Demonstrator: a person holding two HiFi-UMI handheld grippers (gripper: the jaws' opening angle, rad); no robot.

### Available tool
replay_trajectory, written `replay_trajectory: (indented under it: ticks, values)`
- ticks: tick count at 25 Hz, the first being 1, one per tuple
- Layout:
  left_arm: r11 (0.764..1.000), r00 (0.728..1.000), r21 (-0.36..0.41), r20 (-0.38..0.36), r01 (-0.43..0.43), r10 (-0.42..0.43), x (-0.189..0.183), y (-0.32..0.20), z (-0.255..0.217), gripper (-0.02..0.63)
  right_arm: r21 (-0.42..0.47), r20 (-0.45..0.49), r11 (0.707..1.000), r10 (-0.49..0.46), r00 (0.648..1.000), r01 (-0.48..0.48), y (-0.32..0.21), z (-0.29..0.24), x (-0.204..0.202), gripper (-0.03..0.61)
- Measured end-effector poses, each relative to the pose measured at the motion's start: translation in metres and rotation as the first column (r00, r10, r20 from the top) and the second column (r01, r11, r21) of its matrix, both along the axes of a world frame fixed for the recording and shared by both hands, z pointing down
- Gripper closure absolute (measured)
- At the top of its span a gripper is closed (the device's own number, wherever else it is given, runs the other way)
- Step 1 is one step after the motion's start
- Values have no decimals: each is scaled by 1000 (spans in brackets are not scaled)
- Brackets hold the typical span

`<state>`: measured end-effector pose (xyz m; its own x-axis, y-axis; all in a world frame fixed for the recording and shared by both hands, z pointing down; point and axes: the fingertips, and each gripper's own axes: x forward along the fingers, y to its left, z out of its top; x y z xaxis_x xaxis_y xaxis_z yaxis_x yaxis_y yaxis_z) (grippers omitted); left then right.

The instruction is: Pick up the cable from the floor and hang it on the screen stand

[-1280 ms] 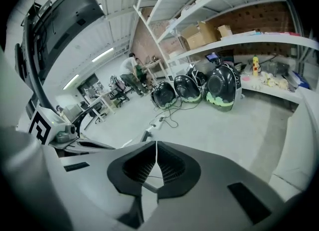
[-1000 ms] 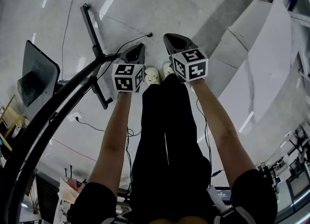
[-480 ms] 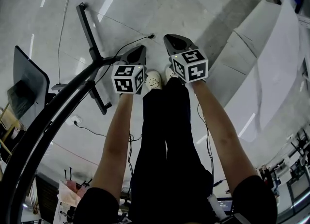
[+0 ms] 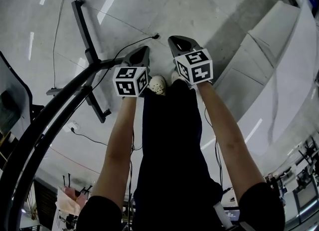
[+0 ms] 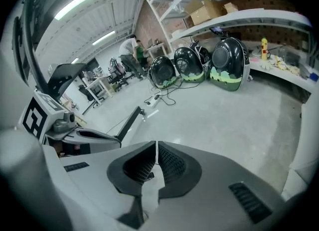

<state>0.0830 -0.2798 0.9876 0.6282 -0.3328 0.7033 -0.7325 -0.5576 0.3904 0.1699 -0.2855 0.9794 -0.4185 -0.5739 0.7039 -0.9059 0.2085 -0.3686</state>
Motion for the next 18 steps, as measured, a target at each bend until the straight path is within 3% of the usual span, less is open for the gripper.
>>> replay_trajectory:
  ticks: [8,13,18]
  values:
    - [1000,1000,-6,5,-9,9,-1,-2,66,611,-43,-9,995,-89,996,89,1,77,-19,552]
    - [1000,1000,-28,28,-5,5,-9,-6,108,611,-35,-74,968,-252,965,250,0,117,-40,552]
    - [996,998,-74,27,58,-56,-15,-15,141,611,-64,-55,950,-309,949,306,-3,151,-50,552]
